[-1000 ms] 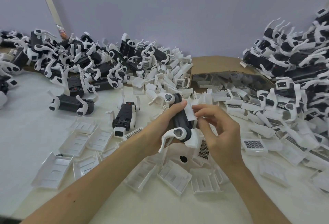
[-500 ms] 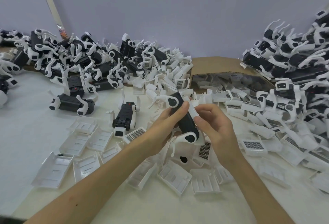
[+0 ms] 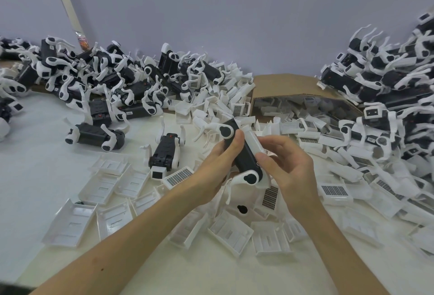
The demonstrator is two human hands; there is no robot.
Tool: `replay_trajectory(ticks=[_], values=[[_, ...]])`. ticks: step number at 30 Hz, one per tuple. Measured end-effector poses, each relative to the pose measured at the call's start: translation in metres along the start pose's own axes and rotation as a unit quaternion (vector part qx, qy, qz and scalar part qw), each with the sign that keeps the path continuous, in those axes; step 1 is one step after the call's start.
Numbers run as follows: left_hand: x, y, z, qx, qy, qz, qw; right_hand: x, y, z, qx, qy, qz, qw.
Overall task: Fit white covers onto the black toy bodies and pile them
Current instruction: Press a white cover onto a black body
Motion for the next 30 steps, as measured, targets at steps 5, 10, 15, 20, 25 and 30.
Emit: replay_trajectory(ticks=[5, 10, 15, 20, 25, 30], values=[[0.002, 0.000, 0.000, 0.004, 0.001, -0.004, 1.000, -0.003, 0.006, 0.000, 0.013, 0.003, -0.023, 1.000], [0.003, 0.005, -0.001, 0.016, 0.005, -0.004, 1.000, -0.004, -0.002, 0.000, -0.016, 0.005, 0.007, 1.000], [0.004, 0.007, -0.001, 0.023, -0.006, -0.021, 0.999, -0.005, -0.011, 0.002, -0.032, 0.014, 0.054, 0.998], [0.003, 0.011, -0.002, 0.027, -0.011, -0.032, 0.999, 0.001, -0.017, 0.003, -0.058, -0.002, 0.060, 0.997], [0.008, 0.008, -0.001, 0.009, -0.035, -0.053, 0.998, 0.009, -0.022, 0.006, -0.089, -0.024, 0.046, 0.995], [0.009, 0.003, 0.000, -0.004, -0.038, -0.029, 0.999, 0.008, -0.026, 0.008, -0.060, -0.017, 0.091, 0.994]])
Point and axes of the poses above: each hand's wrist, its own z-axis away from the middle knuckle, its own y-axis out of the back of the hand, x = y × z, the point moved 10 cm from there along -z, towards the middle knuckle, and after that the axes turned 9 degrees about -y, right-handed, at the moved point
